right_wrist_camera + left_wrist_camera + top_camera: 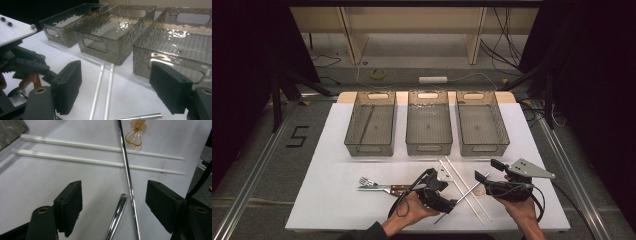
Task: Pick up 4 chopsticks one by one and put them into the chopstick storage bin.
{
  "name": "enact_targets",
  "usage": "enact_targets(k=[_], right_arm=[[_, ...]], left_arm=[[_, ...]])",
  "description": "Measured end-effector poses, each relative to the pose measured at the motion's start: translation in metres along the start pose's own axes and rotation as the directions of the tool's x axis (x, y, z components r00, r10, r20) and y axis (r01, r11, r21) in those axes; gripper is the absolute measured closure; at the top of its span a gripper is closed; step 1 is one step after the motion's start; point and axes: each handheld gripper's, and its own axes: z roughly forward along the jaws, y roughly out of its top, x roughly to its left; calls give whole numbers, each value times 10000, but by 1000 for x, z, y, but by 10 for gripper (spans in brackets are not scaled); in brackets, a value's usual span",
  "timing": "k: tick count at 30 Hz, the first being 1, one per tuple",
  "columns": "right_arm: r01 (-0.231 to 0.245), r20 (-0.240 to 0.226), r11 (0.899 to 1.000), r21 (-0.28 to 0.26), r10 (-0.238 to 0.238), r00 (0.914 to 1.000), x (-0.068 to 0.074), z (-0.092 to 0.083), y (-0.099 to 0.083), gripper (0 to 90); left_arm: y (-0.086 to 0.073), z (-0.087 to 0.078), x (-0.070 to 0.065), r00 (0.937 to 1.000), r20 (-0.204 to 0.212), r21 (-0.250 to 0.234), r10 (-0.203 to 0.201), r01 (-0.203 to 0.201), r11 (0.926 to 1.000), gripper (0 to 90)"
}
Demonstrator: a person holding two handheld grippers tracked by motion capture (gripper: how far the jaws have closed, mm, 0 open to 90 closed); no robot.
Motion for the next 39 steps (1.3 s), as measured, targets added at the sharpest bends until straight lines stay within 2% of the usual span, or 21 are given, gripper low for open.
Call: enact_targets(k=[5,7,10,14,16,22,29,39], right_arm=[[-36,5,10000,10,36,10000,-1,0,0,271],[-40,10,10000,8,40,10000,-1,0,0,271],[-32,24,10000,-11,32,10000,-1,-1,0,271],[-36,31,10000,-31,36,10000,-2,-1,0,271],[-20,44,10000,-24,20,10000,-2,-1,0,271],[-61,82,10000,-76,62,9999,-3,-3,0,271],[-91,157,9999,-114,93,9998,-4,-3,0,271],[-79,148,9999,-77,81,9999,-4,-3,0,271]], left_arm=[[9,10,-7,9999,75,44,153,-153,9999,362],[13,14,-8,9993,150,267,339,-343,9991,396],[16,18,-8,9997,97,300,244,-247,9992,432],[15,24,-11,9988,36,477,498,-499,9976,477],[14,26,-12,9987,129,553,492,-499,9972,504],[12,28,-13,9975,22,495,711,-711,9962,585],[10,33,-14,9961,62,696,882,-884,9936,653],[9,37,-15,9961,8,787,881,-879,9930,713]])
